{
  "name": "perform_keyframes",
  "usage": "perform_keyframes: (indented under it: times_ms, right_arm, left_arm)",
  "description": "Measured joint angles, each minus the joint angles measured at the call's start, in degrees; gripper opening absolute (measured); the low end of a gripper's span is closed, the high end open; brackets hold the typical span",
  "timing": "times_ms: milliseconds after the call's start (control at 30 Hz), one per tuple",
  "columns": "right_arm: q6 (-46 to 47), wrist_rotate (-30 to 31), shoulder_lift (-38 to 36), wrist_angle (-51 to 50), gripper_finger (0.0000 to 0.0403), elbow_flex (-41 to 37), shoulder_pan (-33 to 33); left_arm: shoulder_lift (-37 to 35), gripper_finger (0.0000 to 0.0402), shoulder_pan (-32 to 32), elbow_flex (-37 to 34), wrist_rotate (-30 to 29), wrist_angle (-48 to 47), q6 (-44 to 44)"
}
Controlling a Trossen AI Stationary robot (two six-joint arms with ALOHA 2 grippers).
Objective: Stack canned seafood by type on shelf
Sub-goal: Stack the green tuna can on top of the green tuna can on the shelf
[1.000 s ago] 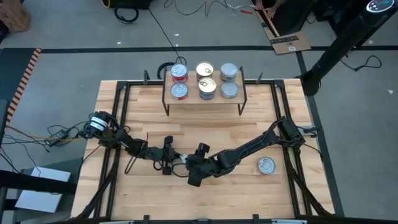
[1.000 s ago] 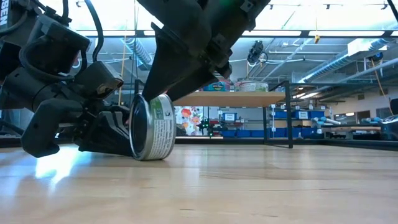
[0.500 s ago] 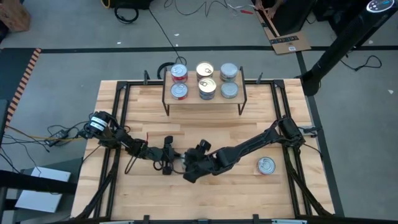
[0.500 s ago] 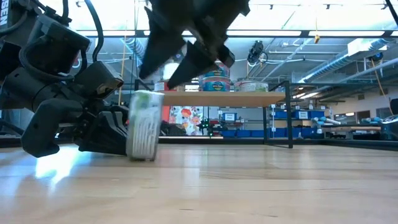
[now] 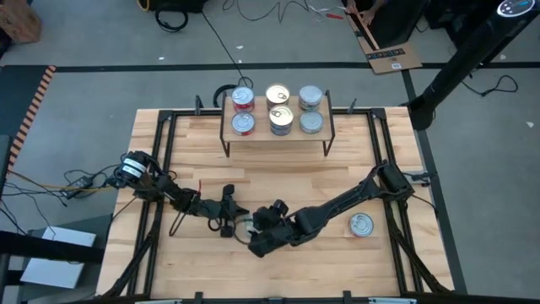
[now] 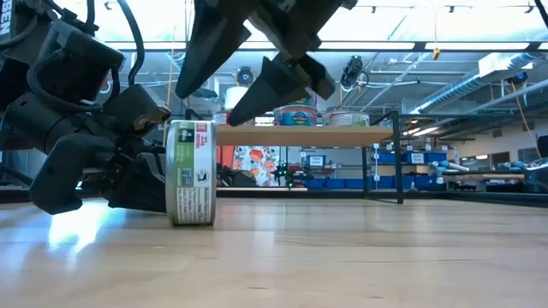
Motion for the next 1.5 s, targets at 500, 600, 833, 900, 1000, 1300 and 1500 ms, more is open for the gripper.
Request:
perform_keyframes:
  times_ms: [500,600,833,900,1000,1300,1500]
  right_arm:
    - [2.8,9.2,3.1,6.5,0.0309,0.0,3.6]
    - [2.7,11.2,5.4,8.1,0.0309,0.0,3.6]
    - [2.4,15.1,6.6,8.1,0.0307,0.0,3.5]
    - [1.9,15.7,6.6,8.0,0.0301,0.0,3.4]
    - [2.5,14.0,6.6,8.1,0.0286,0.0,3.1]
    - [3.3,12.1,6.7,7.4,0.0271,0.0,1.7]
    - [2.5,10.9,7.8,4.8,0.0269,0.0,0.3]
  left_arm:
    - [0.0,0.0001,0.0,0.0,0.0,0.0,-0.2]
    - [0.0,0.0001,0.0,-0.2,0.0,0.1,-0.2]
    - [0.0,0.0001,0.0,-0.3,0.0,0.2,-0.6]
    - [0.0,0.0001,0.0,-0.3,0.0,0.2,-0.6]
    - [0.0,0.0001,0.0,-0.3,0.0,0.2,-0.6]
    - [0.0,0.0001,0.0,-0.3,0.0,0.2,-0.6]
    - [0.0,0.0001,0.0,-0.3,0.0,0.2,-0.6]
